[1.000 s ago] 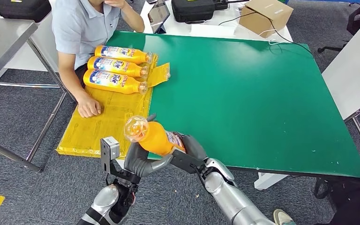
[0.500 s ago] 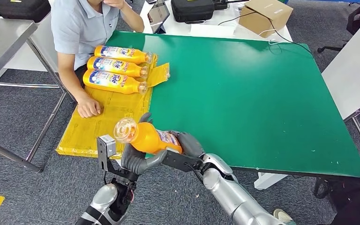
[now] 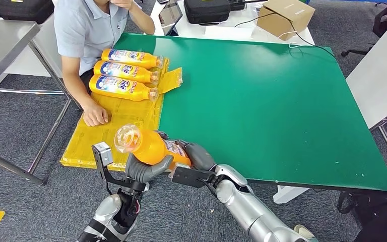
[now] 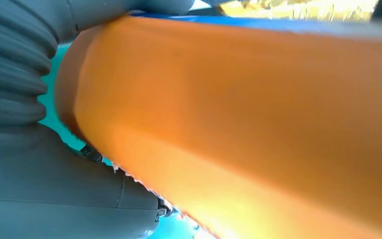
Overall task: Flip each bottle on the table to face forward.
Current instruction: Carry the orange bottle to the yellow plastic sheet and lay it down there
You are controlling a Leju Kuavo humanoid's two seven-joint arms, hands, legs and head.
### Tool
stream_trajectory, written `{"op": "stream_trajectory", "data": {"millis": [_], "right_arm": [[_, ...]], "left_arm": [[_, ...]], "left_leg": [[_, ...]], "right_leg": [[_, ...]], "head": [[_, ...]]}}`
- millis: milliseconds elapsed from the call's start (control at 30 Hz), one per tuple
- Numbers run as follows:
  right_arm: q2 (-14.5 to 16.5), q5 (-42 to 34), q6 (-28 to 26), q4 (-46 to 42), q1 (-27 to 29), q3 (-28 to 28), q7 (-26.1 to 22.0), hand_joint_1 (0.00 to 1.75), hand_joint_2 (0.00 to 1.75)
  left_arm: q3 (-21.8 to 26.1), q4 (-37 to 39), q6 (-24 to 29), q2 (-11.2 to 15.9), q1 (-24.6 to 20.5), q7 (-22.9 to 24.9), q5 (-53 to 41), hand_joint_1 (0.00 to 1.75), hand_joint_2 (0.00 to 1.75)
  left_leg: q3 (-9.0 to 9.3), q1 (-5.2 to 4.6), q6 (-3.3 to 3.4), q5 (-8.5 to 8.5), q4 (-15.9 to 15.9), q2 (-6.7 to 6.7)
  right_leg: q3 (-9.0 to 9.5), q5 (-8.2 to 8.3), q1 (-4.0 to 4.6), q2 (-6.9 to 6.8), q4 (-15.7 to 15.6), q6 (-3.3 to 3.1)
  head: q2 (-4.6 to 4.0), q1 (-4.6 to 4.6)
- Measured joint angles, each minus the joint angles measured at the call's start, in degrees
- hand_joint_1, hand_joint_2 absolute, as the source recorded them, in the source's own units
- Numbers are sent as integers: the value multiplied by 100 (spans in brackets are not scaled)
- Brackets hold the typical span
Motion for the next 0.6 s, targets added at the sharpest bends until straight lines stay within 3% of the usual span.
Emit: {"op": "stream_trajectory", "data": {"millis": [133, 267, 500, 600], "right_arm": [[8, -55, -47, 4, 80, 43, -33, 0, 175], [43, -78, -186, -22, 178, 47, -87, 0, 0], [140, -80, -714, -153, 367, 31, -299, 0, 0], [167, -133, -923, -197, 434, -26, -415, 0, 0]], "left_arm": [[49, -6, 43, 0, -39, 3, -94, 175, 175], [59, -2, 214, 0, -120, 14, -228, 175, 175], [89, 322, 1268, 65, -537, 160, -1099, 175, 175], [128, 538, 1432, 136, -760, 102, -1361, 175, 175]], "left_leg": [[0, 0, 0, 0, 0, 0], [0, 0, 0, 0, 0, 0], [0, 1, -1, 2, 0, -2], [0, 1, -2, 3, 0, 1]], "right_leg": [[0, 0, 0, 0, 0, 0], [0, 0, 0, 0, 1, 0], [0, 0, 1, -1, 1, 0], [1, 1, 1, -1, 2, -1]], "head": [[0, 0], [0, 0], [0, 1], [0, 3]]}}
